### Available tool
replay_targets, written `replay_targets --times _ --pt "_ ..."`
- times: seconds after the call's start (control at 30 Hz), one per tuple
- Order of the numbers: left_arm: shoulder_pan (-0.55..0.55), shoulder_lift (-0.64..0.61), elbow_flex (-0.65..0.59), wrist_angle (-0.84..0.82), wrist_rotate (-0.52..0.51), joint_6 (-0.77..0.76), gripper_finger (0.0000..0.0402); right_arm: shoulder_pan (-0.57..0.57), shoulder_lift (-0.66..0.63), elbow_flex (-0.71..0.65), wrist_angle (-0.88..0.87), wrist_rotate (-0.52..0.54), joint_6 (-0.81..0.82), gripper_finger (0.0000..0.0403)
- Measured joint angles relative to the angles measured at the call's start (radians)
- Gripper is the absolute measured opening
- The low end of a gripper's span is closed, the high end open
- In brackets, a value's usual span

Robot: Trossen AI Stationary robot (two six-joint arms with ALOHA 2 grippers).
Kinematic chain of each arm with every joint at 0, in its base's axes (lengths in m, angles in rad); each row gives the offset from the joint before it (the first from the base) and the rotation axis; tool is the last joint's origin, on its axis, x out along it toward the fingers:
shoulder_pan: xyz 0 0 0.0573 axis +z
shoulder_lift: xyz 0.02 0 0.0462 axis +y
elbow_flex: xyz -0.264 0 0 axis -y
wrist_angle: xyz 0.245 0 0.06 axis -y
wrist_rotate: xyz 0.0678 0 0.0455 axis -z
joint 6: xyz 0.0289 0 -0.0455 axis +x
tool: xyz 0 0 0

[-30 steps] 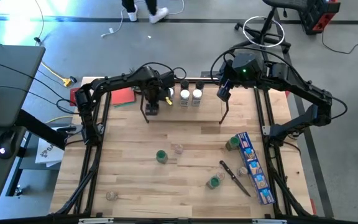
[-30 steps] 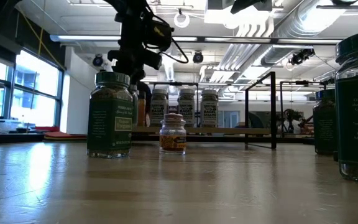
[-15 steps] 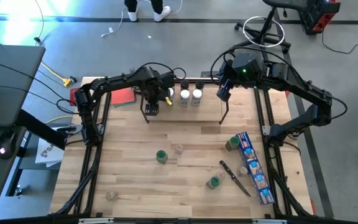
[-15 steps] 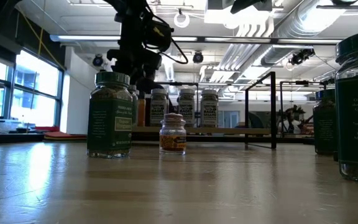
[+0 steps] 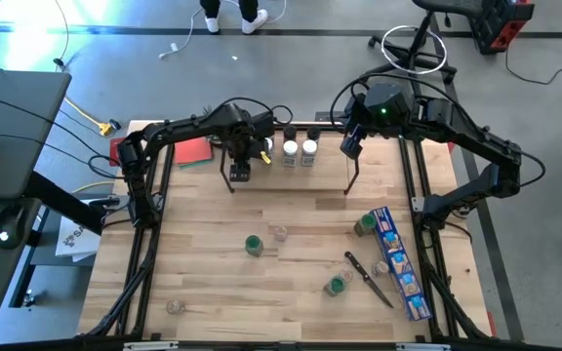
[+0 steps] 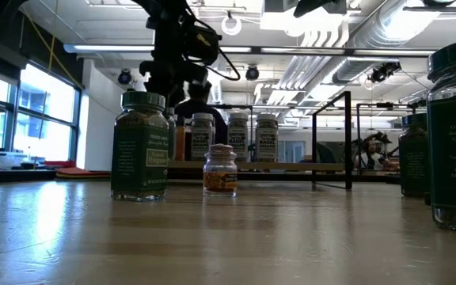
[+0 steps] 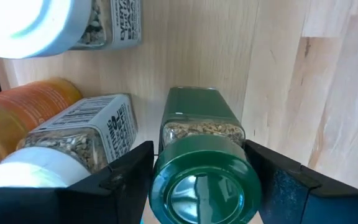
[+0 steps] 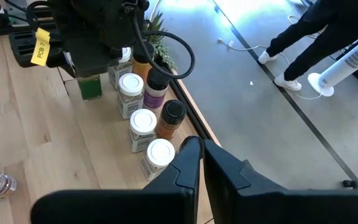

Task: Shelf spices
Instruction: Put the green seasoning bottle on the shelf aligned with the white seasoning bottle

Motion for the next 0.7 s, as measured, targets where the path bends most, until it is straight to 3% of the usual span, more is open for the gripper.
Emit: replay_targets --times 0.7 --pt "-0.023 -0.043 0.000 0.019 -0.060 -0.045 0.0257 0.000 0.000 0.000 0.003 0.000 0.000 0.0014"
